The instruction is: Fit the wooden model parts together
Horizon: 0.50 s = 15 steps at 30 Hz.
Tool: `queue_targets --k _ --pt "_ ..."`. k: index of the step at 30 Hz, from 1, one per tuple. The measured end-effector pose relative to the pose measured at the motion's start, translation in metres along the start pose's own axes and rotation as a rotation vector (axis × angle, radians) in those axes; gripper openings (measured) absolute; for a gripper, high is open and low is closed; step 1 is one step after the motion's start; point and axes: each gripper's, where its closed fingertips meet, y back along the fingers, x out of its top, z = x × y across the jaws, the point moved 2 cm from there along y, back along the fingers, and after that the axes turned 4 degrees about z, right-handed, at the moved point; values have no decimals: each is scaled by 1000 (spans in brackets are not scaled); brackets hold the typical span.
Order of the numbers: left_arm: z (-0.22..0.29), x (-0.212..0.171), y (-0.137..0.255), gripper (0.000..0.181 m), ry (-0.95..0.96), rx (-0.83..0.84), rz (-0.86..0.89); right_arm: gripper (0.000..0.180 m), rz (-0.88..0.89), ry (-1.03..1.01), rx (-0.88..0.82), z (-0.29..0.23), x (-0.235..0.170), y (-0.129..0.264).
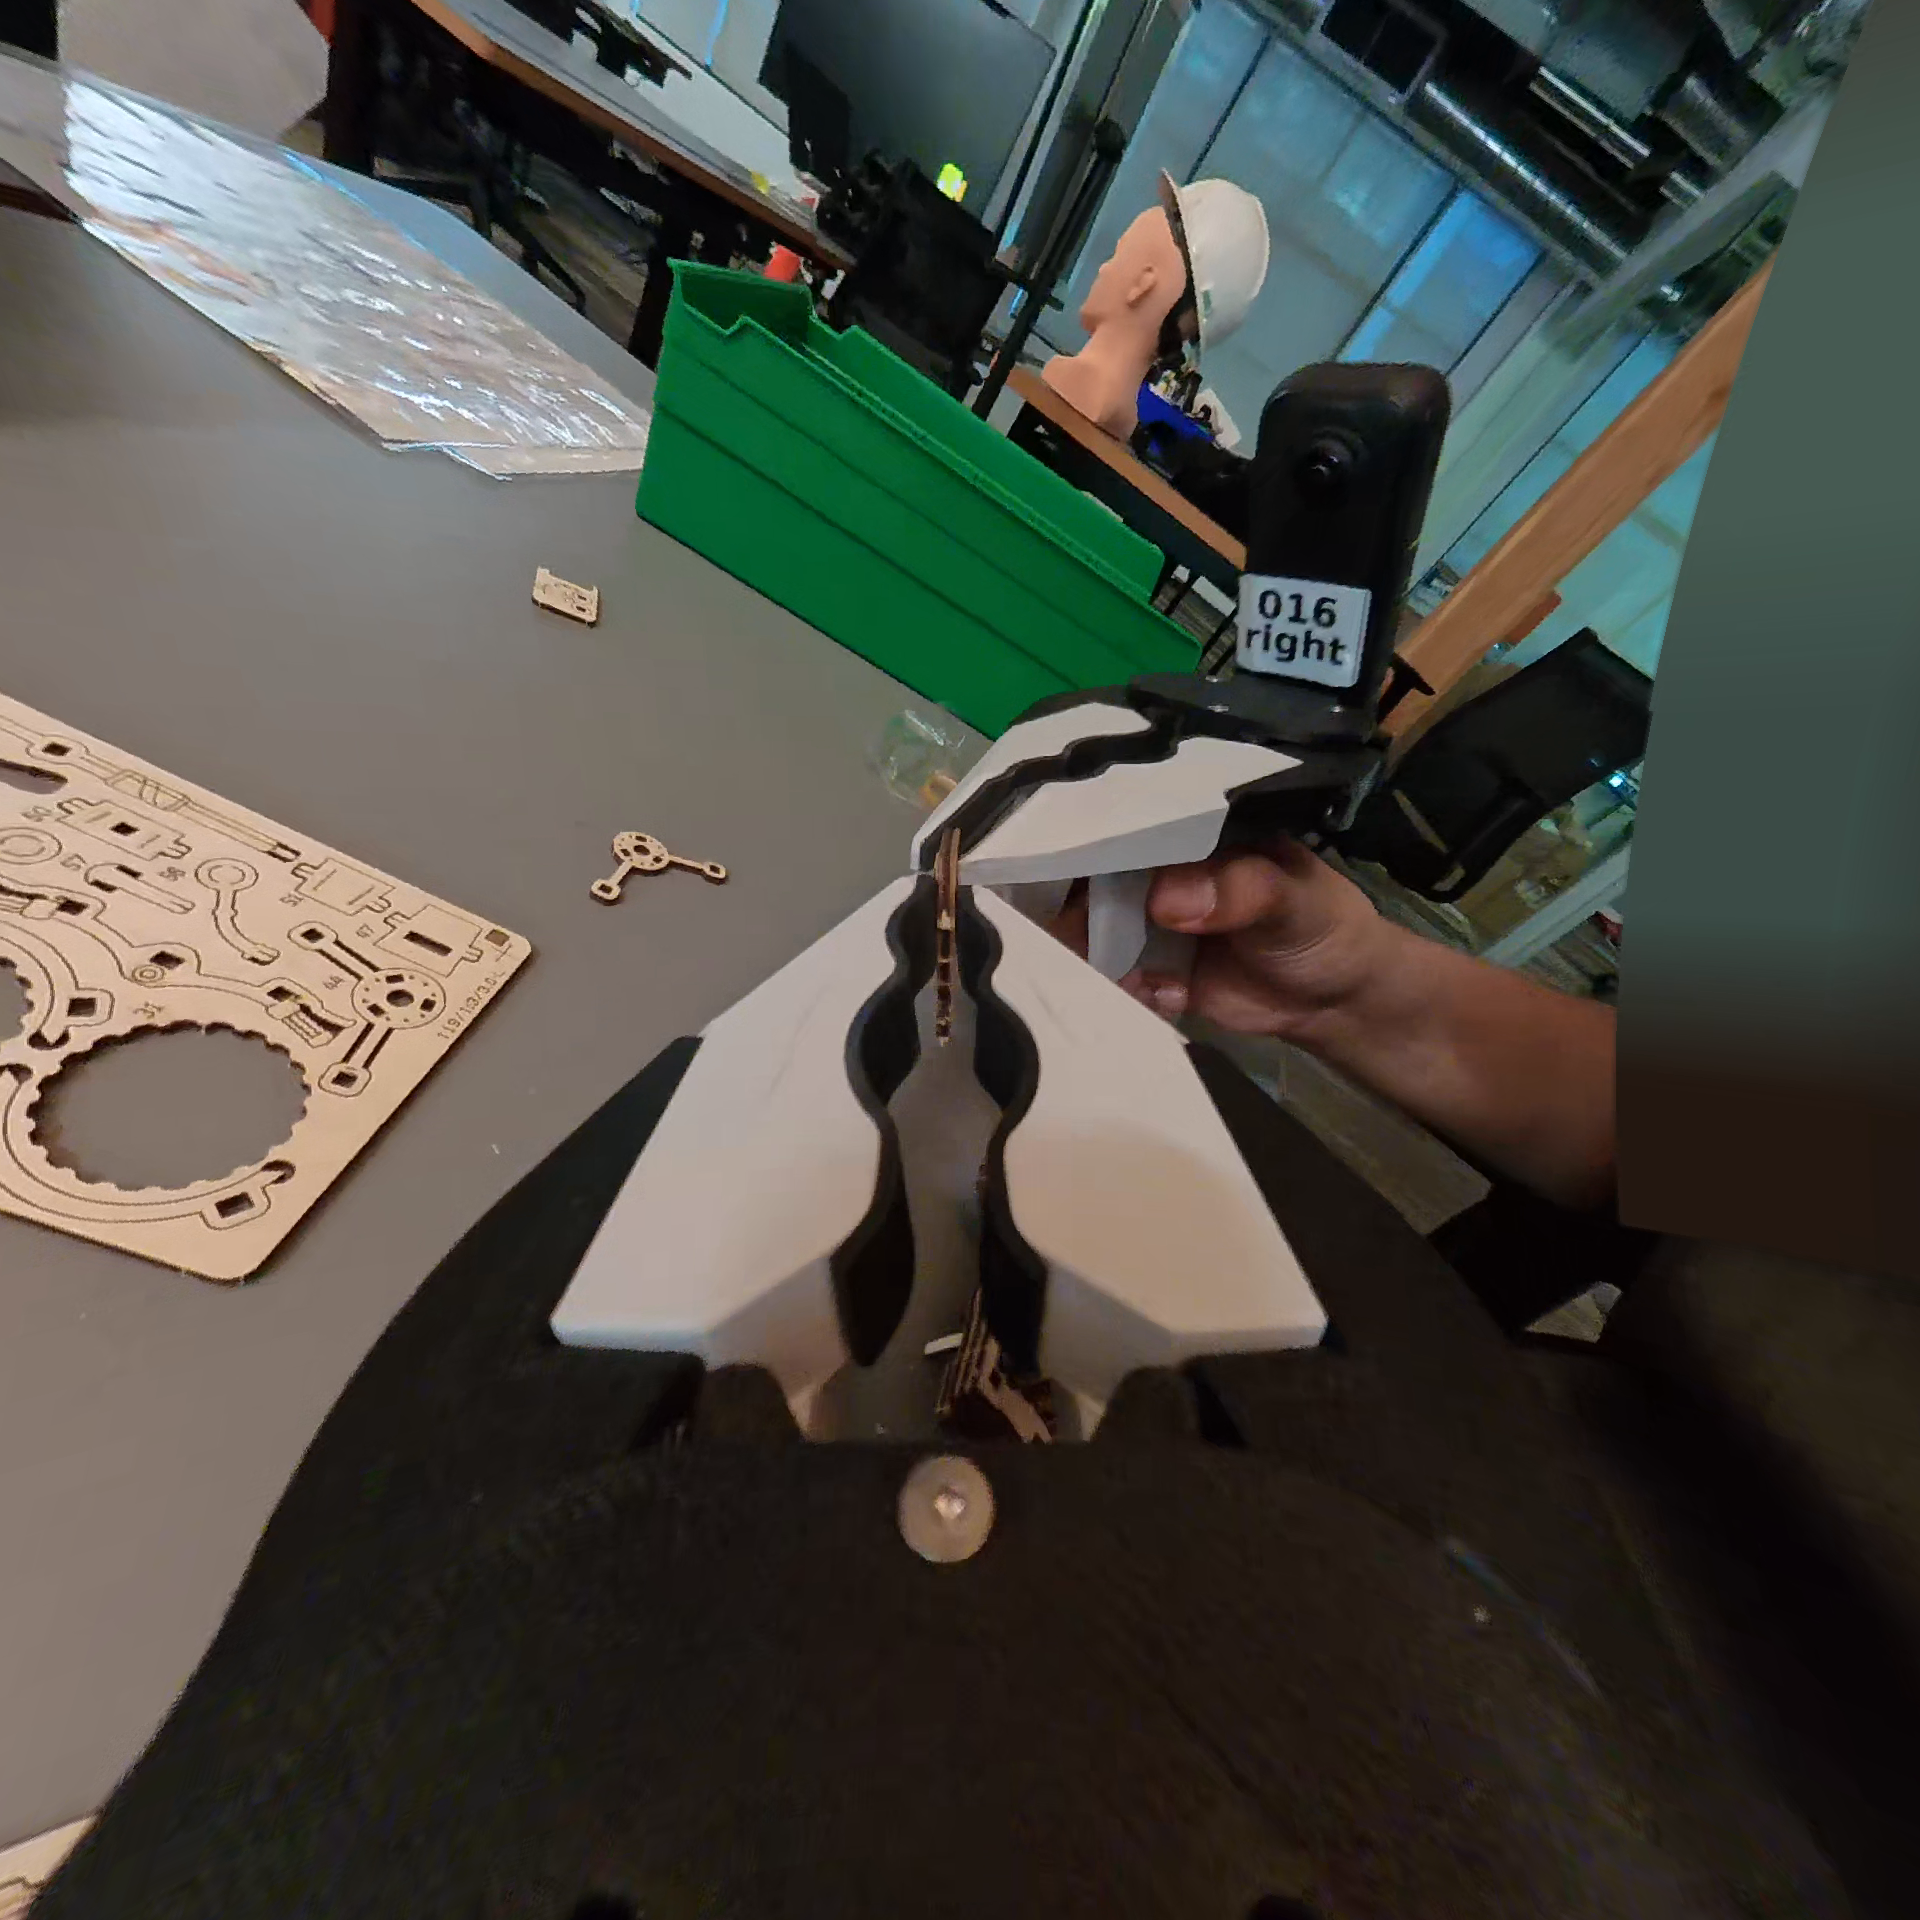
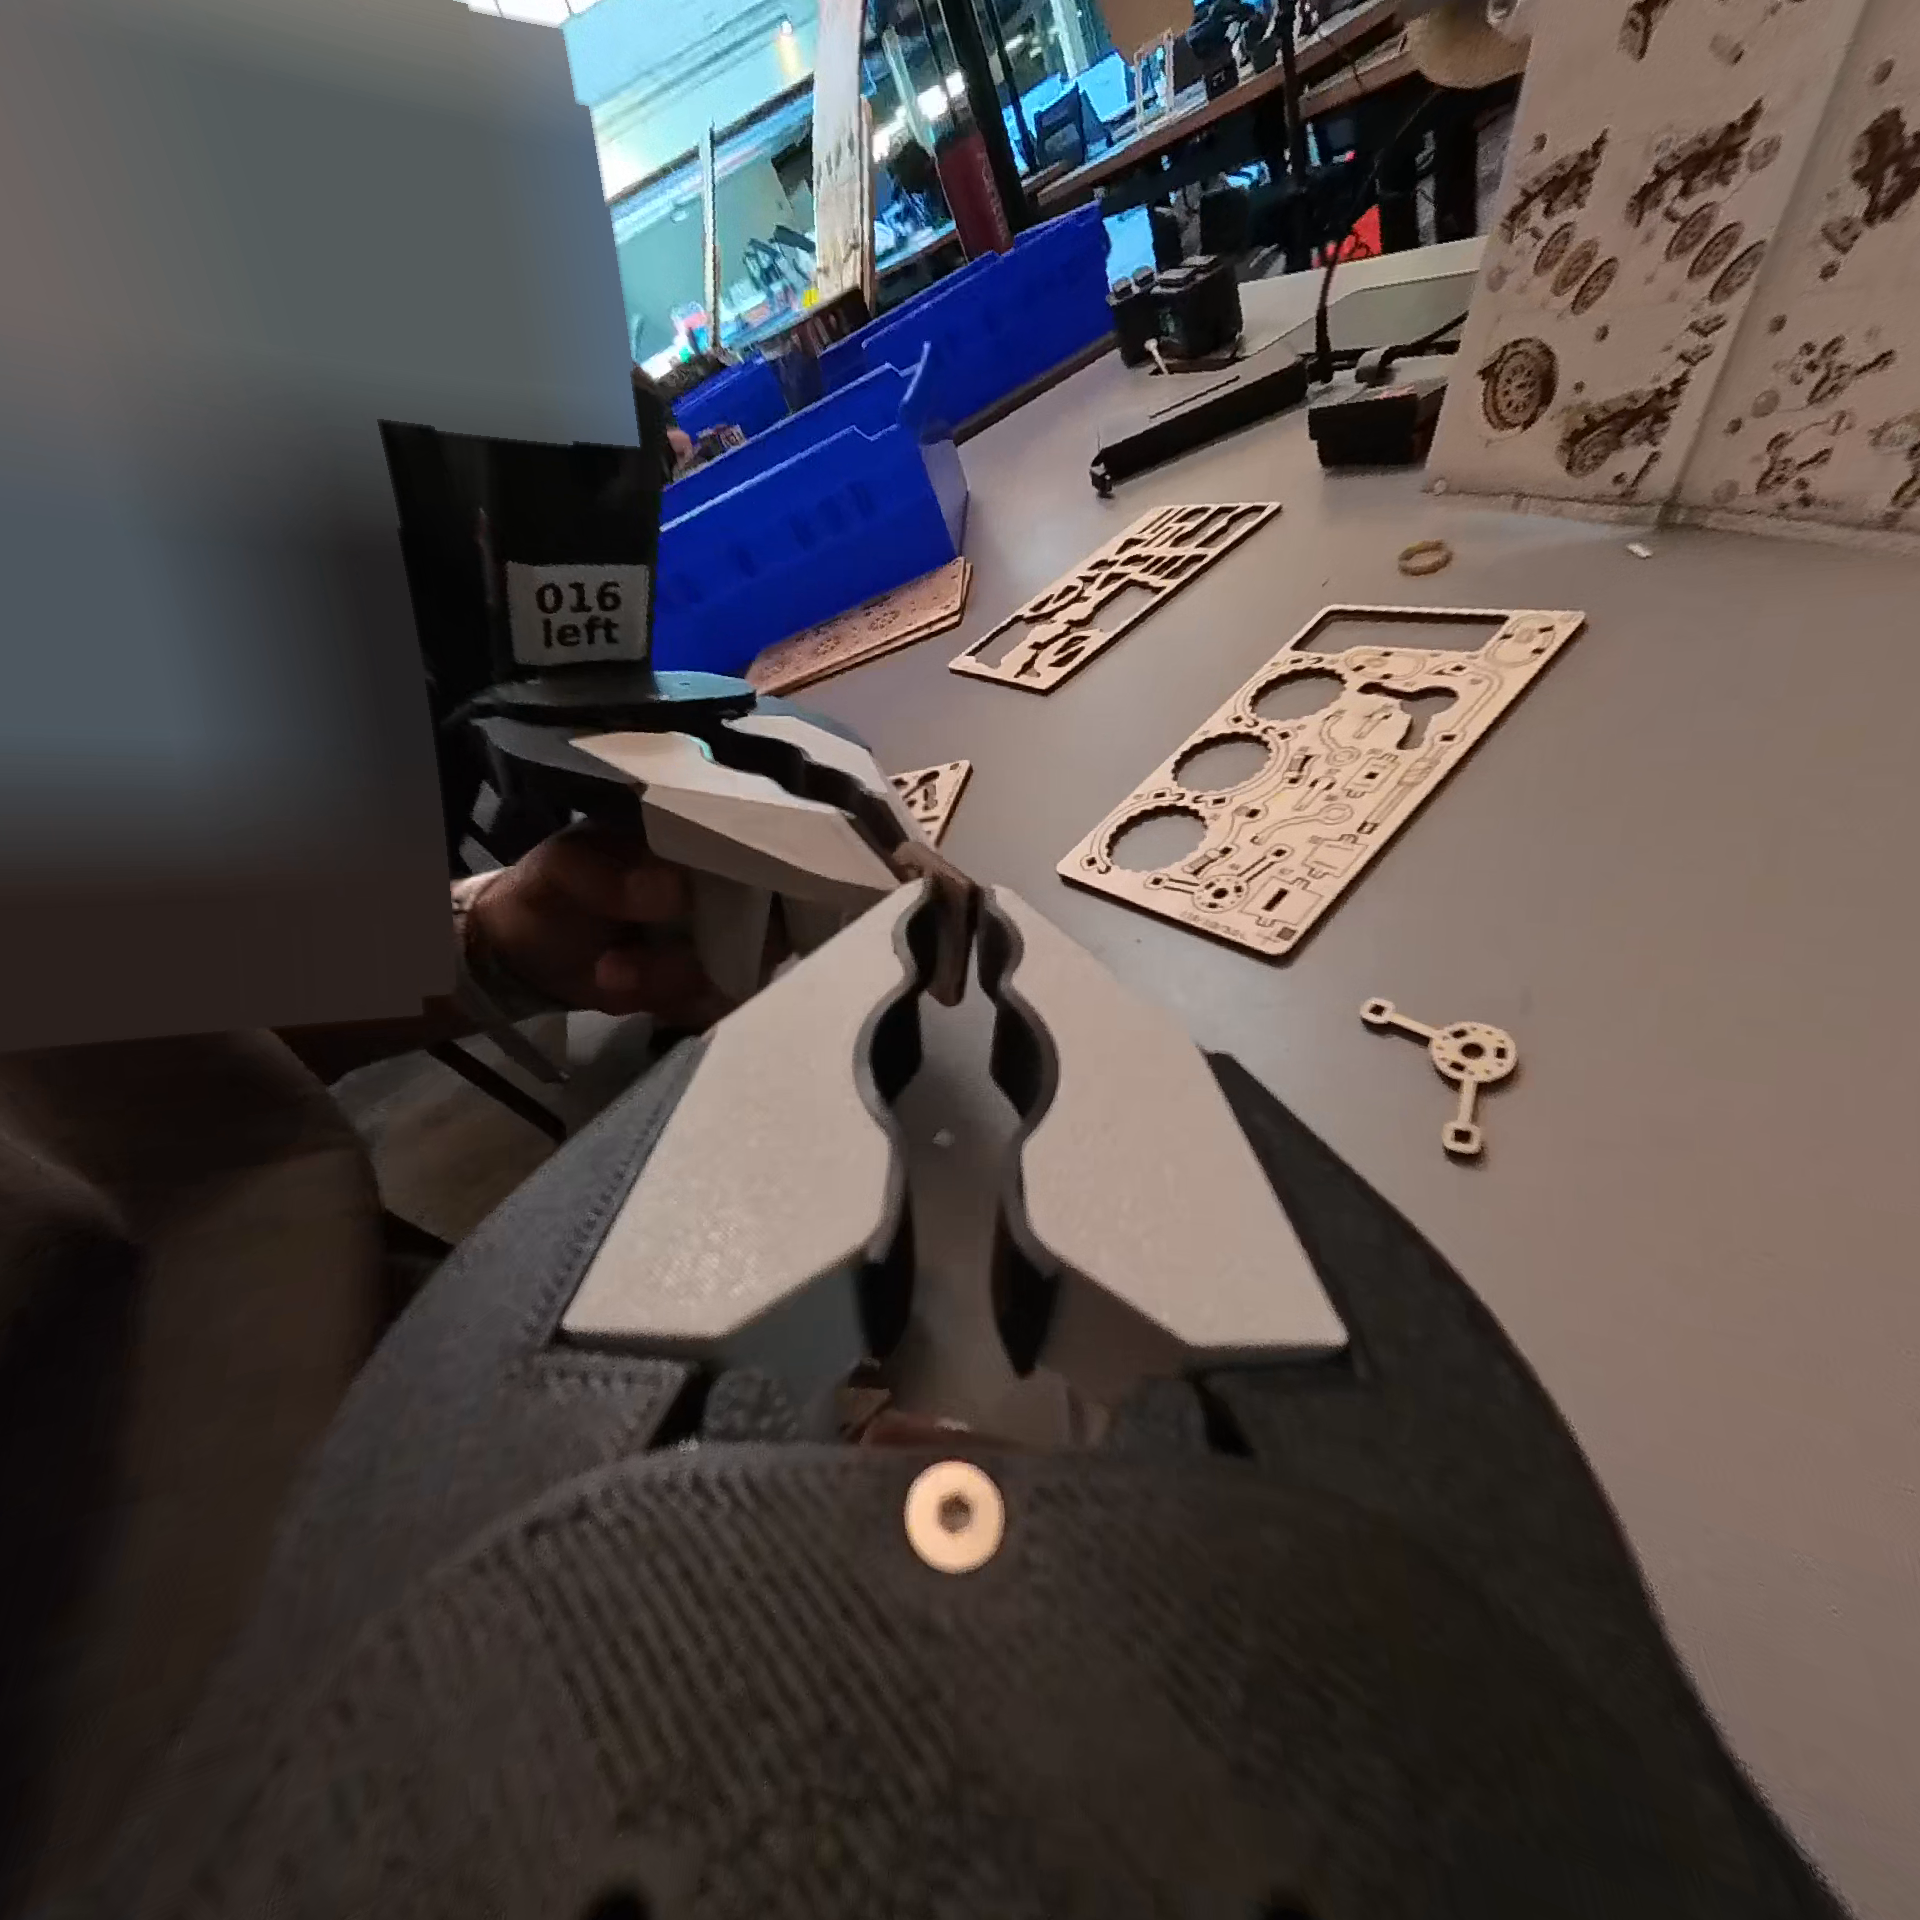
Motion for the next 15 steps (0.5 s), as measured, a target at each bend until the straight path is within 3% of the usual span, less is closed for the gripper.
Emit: queue_targets --k 8,11,15 --pt "6 11 4 5 99 -81 92 4 91 224 -16 -11 15 1" --pt "5 13 7 23 190 -140 102 4 145 482 -68 -20 24 8" --pt "12 14 13 25 542 -377 83 4 211 933 -146 -34 25 12"
